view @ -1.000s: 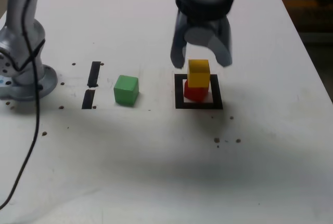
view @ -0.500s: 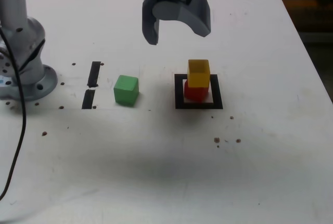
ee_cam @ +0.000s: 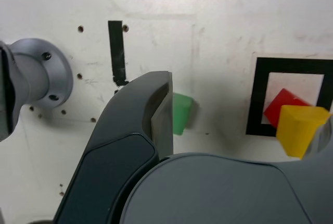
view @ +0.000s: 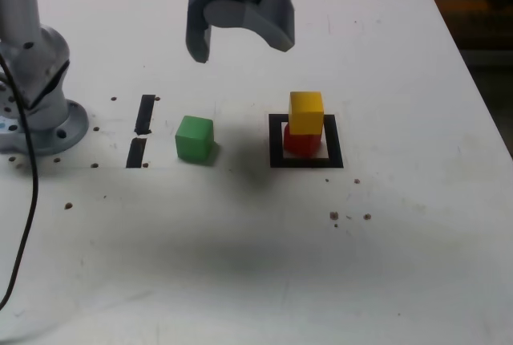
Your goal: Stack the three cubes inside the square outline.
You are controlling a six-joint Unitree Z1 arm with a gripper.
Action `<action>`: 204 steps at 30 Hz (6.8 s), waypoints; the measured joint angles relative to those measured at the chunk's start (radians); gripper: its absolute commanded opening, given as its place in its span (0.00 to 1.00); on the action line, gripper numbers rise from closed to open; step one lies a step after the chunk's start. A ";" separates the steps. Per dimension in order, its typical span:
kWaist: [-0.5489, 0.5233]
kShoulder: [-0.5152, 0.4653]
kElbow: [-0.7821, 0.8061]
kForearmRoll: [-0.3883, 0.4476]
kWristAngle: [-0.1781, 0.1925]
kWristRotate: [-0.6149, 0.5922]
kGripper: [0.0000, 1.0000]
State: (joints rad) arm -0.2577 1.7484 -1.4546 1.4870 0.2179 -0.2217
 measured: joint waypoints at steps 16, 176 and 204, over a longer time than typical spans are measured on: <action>0.039 0.000 0.132 0.001 -0.121 0.052 0.98; 0.008 0.148 -0.148 -0.197 -0.028 0.022 0.90; 0.107 -0.199 0.331 -0.178 -0.088 -0.031 1.00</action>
State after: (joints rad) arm -0.1504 1.5490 -1.1235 1.3091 0.1304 -0.2532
